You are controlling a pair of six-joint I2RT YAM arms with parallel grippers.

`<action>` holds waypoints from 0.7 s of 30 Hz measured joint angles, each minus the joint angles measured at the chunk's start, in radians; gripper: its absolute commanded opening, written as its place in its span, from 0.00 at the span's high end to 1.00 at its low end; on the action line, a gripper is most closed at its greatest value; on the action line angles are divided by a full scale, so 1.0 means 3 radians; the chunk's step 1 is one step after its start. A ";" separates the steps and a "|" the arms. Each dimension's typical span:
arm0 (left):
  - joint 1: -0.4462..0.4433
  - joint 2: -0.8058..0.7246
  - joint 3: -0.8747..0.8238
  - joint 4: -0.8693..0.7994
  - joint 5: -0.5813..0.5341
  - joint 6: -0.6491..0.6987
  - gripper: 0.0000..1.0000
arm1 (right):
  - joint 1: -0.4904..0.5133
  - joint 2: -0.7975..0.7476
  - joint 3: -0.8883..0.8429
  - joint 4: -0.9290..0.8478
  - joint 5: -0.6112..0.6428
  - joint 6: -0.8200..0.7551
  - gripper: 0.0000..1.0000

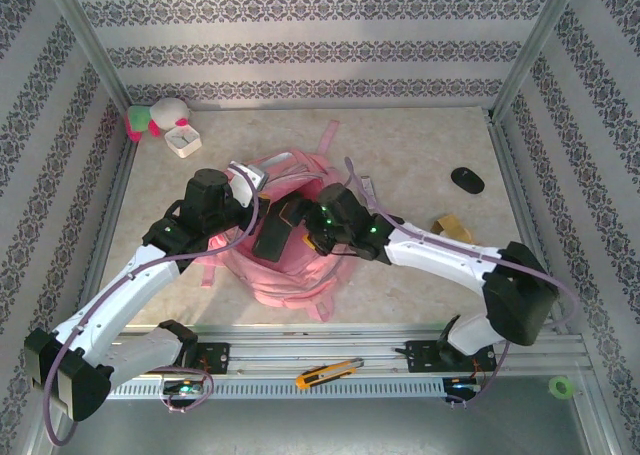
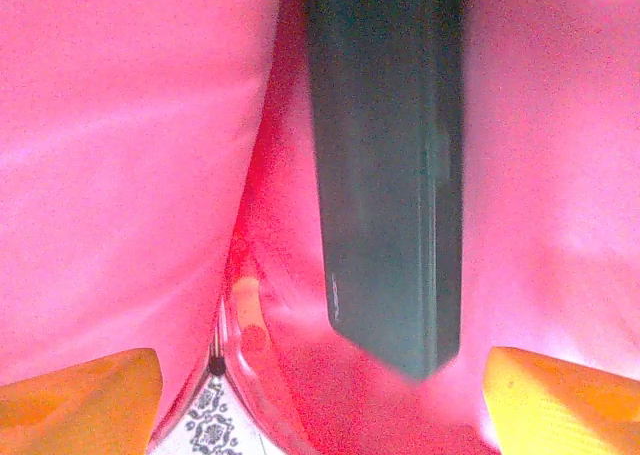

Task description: Pack the student bag

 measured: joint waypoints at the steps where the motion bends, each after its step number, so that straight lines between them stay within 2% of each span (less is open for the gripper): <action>1: 0.0000 -0.0005 0.0000 0.0001 0.0000 -0.0001 0.93 | 0.0018 -0.0046 -0.0028 -0.0001 0.0010 0.0001 0.20; 3: 0.0000 -0.0018 0.0000 0.0003 0.0000 -0.0001 0.93 | 0.0066 -0.0114 -0.0071 0.0000 0.0034 0.0015 0.25; 5: 0.0000 -0.0031 0.0000 0.0003 0.0000 -0.0001 0.93 | 0.0117 -0.0135 -0.0098 0.0006 0.0071 0.0048 0.36; 7: 0.0000 -0.0037 0.0000 0.0003 0.0001 -0.0003 0.93 | 0.0164 -0.0122 -0.0139 0.0033 0.0111 0.0112 0.42; 17: 0.0000 -0.0036 0.0000 0.0005 0.0102 -0.0056 0.94 | 0.0192 0.0402 0.0034 0.0164 0.0076 0.0013 0.44; 21: 0.0000 -0.0036 0.0000 0.0014 0.0140 -0.0100 0.93 | 0.0167 0.0497 0.0179 0.0207 0.0093 -0.0131 0.52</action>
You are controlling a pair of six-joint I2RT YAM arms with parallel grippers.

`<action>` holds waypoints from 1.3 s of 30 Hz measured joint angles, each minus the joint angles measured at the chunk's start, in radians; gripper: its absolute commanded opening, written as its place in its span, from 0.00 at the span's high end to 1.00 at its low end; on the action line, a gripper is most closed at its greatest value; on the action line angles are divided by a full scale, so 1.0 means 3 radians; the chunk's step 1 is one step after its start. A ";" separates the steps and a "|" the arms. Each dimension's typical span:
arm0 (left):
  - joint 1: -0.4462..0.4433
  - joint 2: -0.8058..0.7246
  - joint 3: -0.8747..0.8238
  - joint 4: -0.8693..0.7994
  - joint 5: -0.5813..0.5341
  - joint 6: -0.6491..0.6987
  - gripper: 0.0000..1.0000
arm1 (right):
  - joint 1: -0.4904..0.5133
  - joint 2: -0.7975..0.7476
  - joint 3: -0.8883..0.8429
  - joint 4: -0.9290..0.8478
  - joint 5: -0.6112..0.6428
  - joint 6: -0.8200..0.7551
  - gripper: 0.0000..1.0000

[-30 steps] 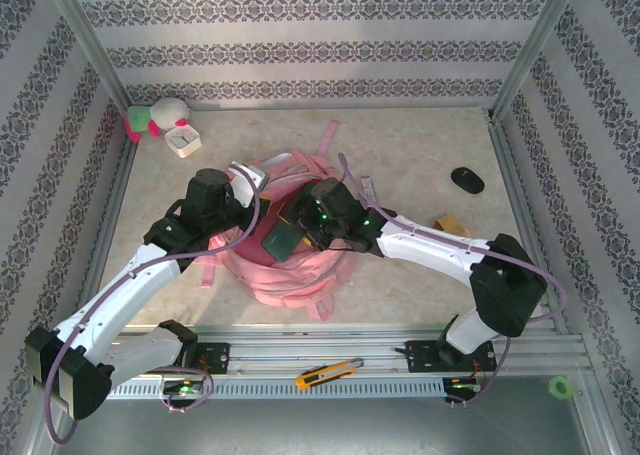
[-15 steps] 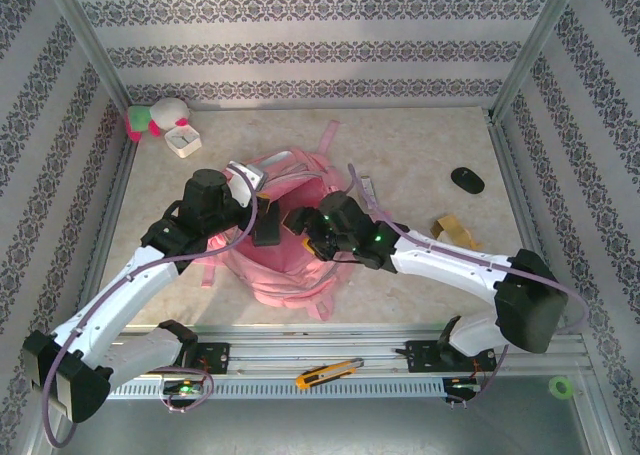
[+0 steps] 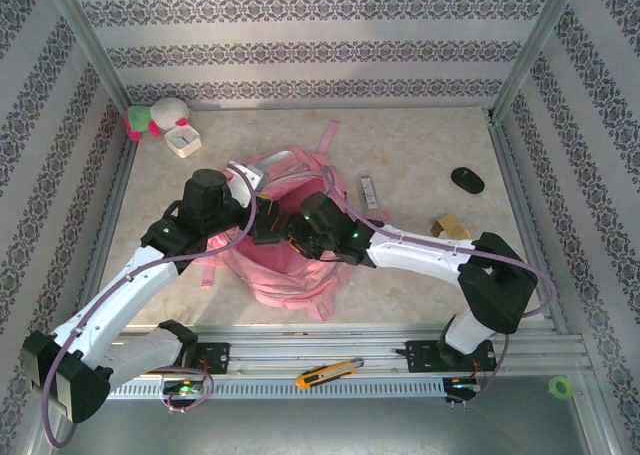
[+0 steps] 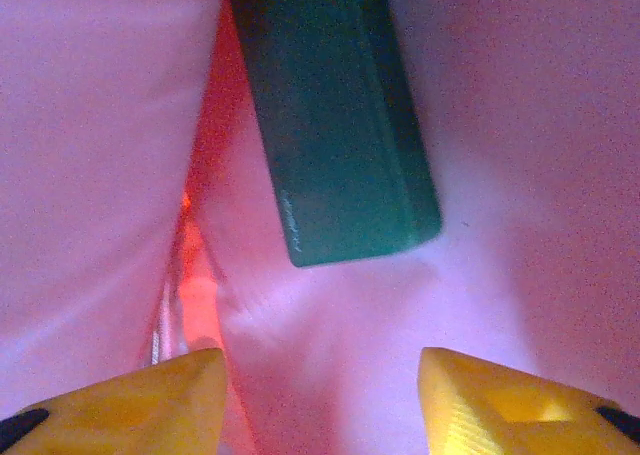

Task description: Pack the student bag

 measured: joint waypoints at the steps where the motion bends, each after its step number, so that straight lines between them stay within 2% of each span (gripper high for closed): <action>1: 0.0000 0.0000 0.0000 0.0006 0.0010 -0.0015 0.94 | -0.0014 0.0072 0.0047 0.0052 0.0000 -0.0019 0.54; 7: 0.0004 0.0000 0.0000 0.0011 0.0022 -0.0048 0.93 | -0.0042 0.0694 0.0295 0.0337 0.0015 -0.0128 0.63; 12: 0.0023 0.0000 0.0000 0.0014 0.0013 -0.0048 0.93 | -0.0041 0.0964 0.0477 0.0684 -0.0003 -0.0240 0.64; 14: 0.0023 0.0000 0.0000 0.0031 0.0006 -0.0048 0.93 | -0.0041 0.0971 0.0488 0.0768 -0.0003 -0.0278 0.61; 19: 0.0022 0.0000 0.0000 0.0061 -0.0058 -0.0047 0.93 | -0.0041 0.0802 0.0328 0.0767 0.0006 -0.0418 0.43; 23: 0.0022 -0.0001 0.0000 0.0061 -0.0117 -0.0020 0.93 | -0.0086 0.0303 0.0066 0.0463 -0.0017 -0.0549 0.35; 26: 0.0022 -0.0009 0.0000 0.0058 -0.0172 0.0019 0.93 | -0.0195 -0.0165 -0.0033 0.0000 -0.0041 -0.0699 0.30; 29: 0.0022 -0.0025 0.0000 0.0056 -0.0217 0.0056 0.93 | -0.0469 -0.0603 -0.0039 -0.0670 -0.0047 -0.0941 0.26; 32: 0.0022 -0.0027 -0.0004 0.0041 -0.0230 0.0065 0.93 | -0.0896 -0.0945 -0.0051 -0.1354 0.0011 -0.1221 0.22; 35: 0.0022 -0.0033 -0.0006 0.0042 -0.0242 0.0065 0.92 | -0.1548 -0.1261 -0.0191 -0.1933 0.0107 -0.1572 0.19; 39: 0.0022 -0.0038 -0.0006 0.0042 -0.0244 0.0066 0.93 | -0.2600 -0.1514 -0.0314 -0.2480 0.0196 -0.2241 0.13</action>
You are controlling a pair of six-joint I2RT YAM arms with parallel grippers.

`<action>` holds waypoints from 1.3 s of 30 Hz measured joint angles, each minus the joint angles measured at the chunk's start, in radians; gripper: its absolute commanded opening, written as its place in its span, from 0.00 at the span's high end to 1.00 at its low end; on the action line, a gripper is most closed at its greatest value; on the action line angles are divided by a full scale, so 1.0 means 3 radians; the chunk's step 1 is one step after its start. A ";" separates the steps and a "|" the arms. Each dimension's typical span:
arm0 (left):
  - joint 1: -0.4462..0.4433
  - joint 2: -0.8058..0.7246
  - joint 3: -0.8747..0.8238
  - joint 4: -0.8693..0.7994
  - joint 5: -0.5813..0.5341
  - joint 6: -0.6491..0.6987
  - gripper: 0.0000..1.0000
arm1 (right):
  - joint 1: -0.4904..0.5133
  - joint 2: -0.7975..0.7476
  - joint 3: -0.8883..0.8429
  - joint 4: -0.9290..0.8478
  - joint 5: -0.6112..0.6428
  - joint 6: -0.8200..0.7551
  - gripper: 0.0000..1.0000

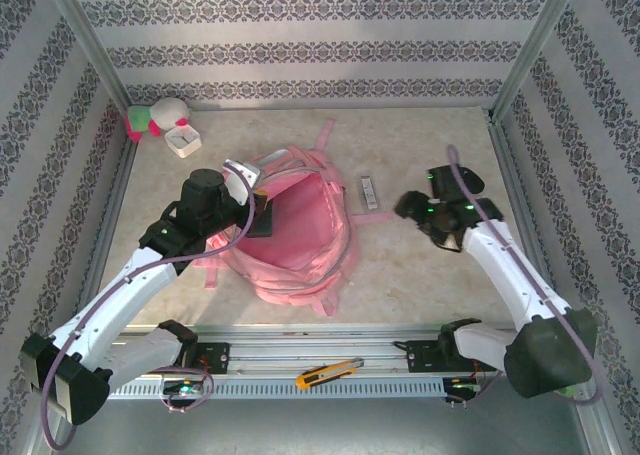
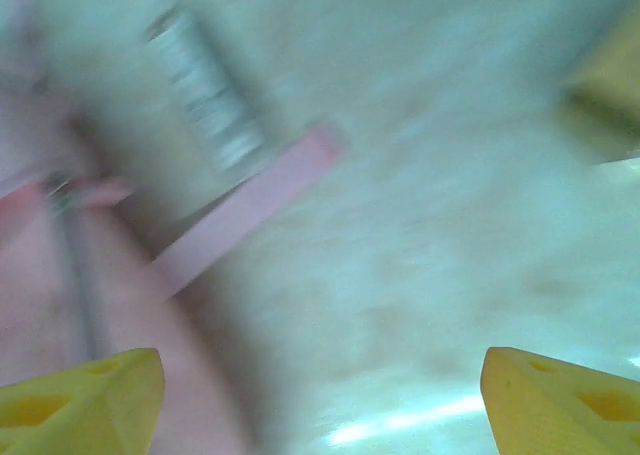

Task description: Pack the student bag

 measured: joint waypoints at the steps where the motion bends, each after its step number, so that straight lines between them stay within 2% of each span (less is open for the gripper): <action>1: 0.0000 0.0000 0.0000 0.0000 -0.0001 0.0001 0.93 | -0.0209 -0.0013 0.0005 -0.0075 0.0015 -0.0197 0.10; 3: 0.0000 0.0000 0.0000 0.0000 -0.0001 0.0004 0.93 | -0.0521 0.0041 0.0075 -0.0248 0.0036 -0.0652 0.08; 5: 0.0000 0.0000 0.0000 -0.0001 -0.0009 0.0013 0.93 | -0.0685 0.0196 0.0221 -0.0404 0.0074 -0.1120 0.07; 10: 0.0000 0.0000 0.0000 -0.0001 -0.0023 0.0028 0.93 | -0.0744 0.0781 0.0587 -0.0689 0.0214 -0.2214 0.04; 14: 0.0000 0.0004 0.0000 -0.0003 -0.0039 0.0080 0.93 | -0.0782 0.1157 0.0631 -0.0833 0.0459 -0.2667 0.05; 21: 0.0000 0.0037 0.0031 -0.0034 -0.0064 0.0155 0.93 | -0.0824 0.1611 0.0958 -0.0918 0.0610 -0.3073 0.03; 30: 0.0000 0.0089 0.0164 -0.0149 -0.0099 0.0211 0.93 | -0.0843 0.2162 0.1167 -0.0997 0.0551 -0.3169 0.05; 39: 0.0000 0.0088 0.0172 -0.0179 -0.0099 0.0212 0.93 | -0.0928 0.2480 0.1380 -0.1003 0.0482 -0.3157 0.23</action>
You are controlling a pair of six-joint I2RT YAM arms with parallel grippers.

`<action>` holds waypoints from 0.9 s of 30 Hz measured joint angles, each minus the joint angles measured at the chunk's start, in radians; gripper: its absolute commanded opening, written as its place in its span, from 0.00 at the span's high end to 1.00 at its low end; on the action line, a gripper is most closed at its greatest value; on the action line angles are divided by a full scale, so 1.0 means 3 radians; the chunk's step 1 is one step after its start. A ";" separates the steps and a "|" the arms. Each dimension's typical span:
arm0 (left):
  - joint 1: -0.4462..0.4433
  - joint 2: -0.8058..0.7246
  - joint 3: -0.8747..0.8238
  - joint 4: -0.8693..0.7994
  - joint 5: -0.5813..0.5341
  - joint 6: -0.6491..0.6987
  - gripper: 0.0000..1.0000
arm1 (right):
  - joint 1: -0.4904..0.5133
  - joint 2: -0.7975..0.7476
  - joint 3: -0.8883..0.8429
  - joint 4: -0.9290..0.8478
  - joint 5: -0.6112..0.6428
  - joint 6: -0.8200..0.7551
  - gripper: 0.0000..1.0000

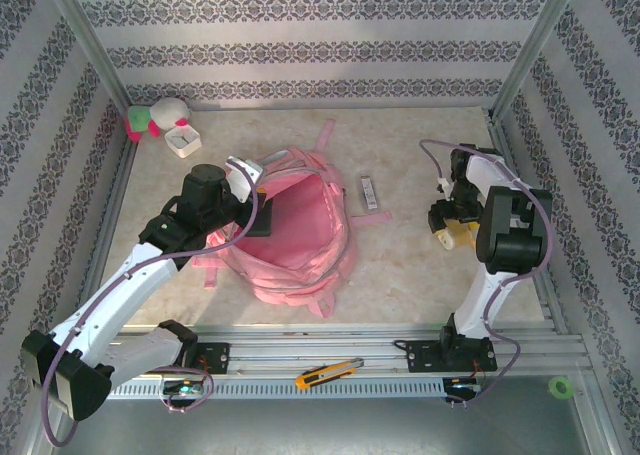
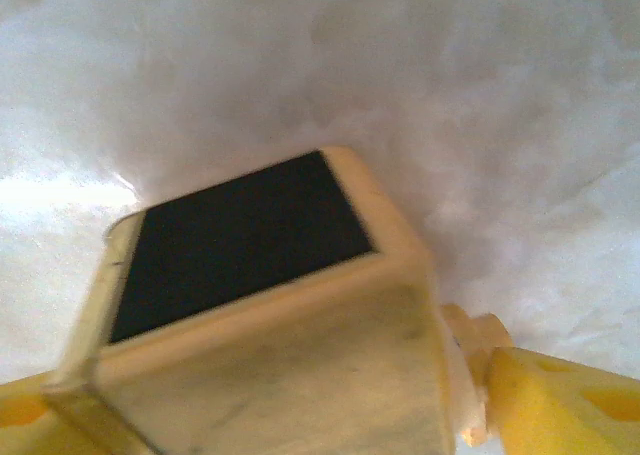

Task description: Pack the student bag

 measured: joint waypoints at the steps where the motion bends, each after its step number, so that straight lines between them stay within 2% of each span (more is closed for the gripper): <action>1: 0.0000 0.0000 0.0000 0.0000 0.0000 0.0000 0.93 | 0.0000 0.0017 0.0009 0.0001 -0.0024 0.0005 0.26; 9: 0.0000 -0.0018 0.0000 -0.0005 0.0000 -0.0015 0.93 | 0.0000 0.0058 0.0069 -0.0008 -0.0153 0.0033 0.43; 16: 0.0000 -0.0033 0.0000 -0.0023 0.0001 -0.0032 0.93 | 0.0001 -0.0009 0.0069 -0.0064 -0.0336 0.0137 0.43; 27: 0.0000 -0.0034 -0.0005 -0.0022 0.0027 -0.0075 0.93 | 0.0046 -0.0706 -0.0076 -0.0242 -0.0581 0.0421 0.44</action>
